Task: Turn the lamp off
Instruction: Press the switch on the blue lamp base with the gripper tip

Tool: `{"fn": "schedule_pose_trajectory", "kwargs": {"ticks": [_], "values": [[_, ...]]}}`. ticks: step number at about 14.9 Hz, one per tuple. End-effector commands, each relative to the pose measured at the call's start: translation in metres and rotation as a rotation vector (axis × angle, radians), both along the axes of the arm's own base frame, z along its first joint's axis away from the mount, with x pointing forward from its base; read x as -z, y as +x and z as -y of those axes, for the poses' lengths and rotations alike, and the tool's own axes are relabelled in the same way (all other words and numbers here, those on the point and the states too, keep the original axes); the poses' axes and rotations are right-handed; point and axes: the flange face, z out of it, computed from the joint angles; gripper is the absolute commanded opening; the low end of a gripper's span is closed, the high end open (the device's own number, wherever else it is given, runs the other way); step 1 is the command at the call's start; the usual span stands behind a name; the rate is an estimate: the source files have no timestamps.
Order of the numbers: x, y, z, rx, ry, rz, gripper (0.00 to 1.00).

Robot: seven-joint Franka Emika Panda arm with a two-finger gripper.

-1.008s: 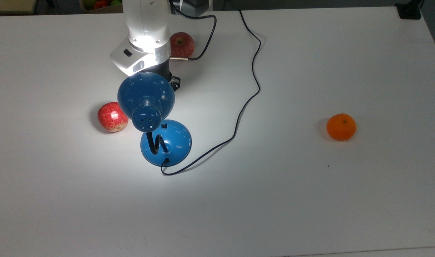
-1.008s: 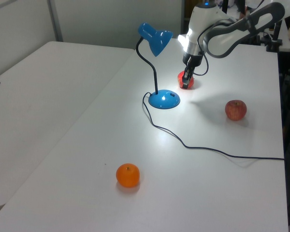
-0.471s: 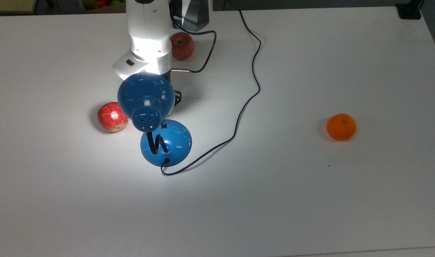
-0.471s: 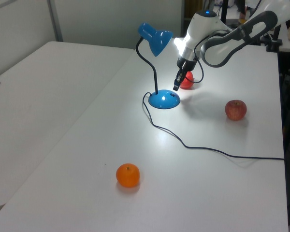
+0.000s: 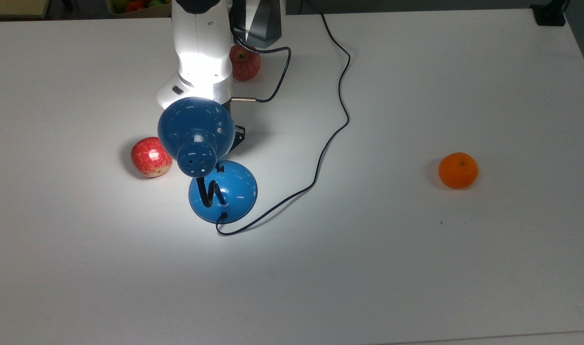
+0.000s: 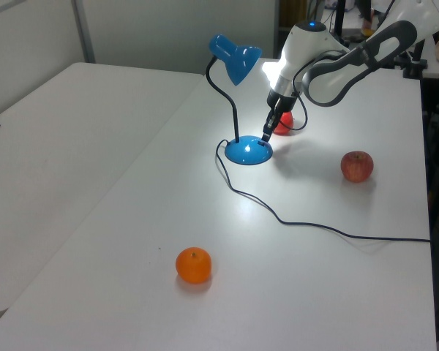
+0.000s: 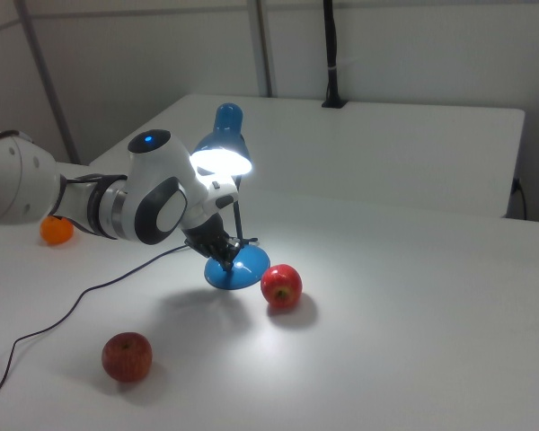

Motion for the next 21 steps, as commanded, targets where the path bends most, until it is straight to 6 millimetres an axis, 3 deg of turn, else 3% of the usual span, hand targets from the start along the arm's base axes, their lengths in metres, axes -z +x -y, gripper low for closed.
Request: {"fn": "schedule_pose_trajectory", "kwargs": {"ticks": [1,14,21], "values": [[0.005,0.002,-0.004,-0.011,-0.004,0.02,0.0],[0.018,-0.005,-0.003,-0.019,-0.018,-0.045,0.0],[-0.007,-0.023,-0.002,-0.025,-0.061,-0.196,0.0]]}}
